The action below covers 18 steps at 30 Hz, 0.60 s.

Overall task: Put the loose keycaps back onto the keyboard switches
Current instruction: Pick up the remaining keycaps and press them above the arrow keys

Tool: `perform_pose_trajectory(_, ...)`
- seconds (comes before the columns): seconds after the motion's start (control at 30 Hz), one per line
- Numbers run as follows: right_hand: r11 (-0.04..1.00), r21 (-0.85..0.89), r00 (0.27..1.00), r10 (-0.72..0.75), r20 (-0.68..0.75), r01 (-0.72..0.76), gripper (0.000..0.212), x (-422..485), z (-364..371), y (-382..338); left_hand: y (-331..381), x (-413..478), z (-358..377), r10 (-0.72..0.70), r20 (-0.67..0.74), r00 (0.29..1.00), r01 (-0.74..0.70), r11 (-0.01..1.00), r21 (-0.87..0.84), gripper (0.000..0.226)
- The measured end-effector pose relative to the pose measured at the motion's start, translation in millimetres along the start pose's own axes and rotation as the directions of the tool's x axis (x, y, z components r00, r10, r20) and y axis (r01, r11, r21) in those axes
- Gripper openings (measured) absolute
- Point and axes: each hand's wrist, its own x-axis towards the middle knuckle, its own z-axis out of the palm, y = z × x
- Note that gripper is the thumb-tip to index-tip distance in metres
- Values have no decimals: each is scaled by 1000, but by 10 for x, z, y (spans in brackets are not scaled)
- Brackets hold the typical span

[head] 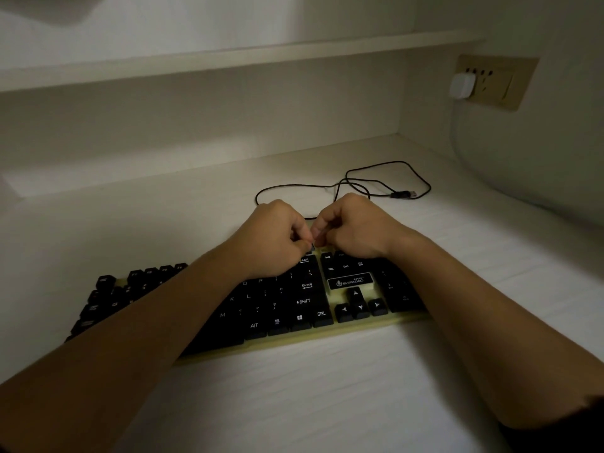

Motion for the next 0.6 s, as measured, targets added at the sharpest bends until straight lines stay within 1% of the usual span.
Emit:
perform_pose_trajectory(0.17, 1000, 21, 1000, 15, -25, -14, 31, -6, -3, 3, 2, -64, 65, 50, -69, 996, -47, 998, 50, 12)
perform_pose_trajectory(0.27, 999, 30, 999, 20, -28, -19, 31, -14, 3, -7, -20, -117, 111, 71, -105, 992, -65, 997, 51, 12)
perform_pose_trajectory(0.4, 1000, 21, 999, 9, -51, -8, 37, -7, 9, -10, -50, -174, 183, 60, -183, 981, -60, 998, 5, 11)
perform_pose_trajectory(0.47, 1000, 6, 998, 6, -55, -6, 37, 0, 16, -10, -52, -194, 205, 61, -205, 977, -59, 998, 18, 12)
perform_pose_trajectory(0.6, 1000, 8, 999, 15, -46, -14, 42, -6, 20, -25, -27, -255, 216, 112, -225, 968, -101, 993, 60, 15)
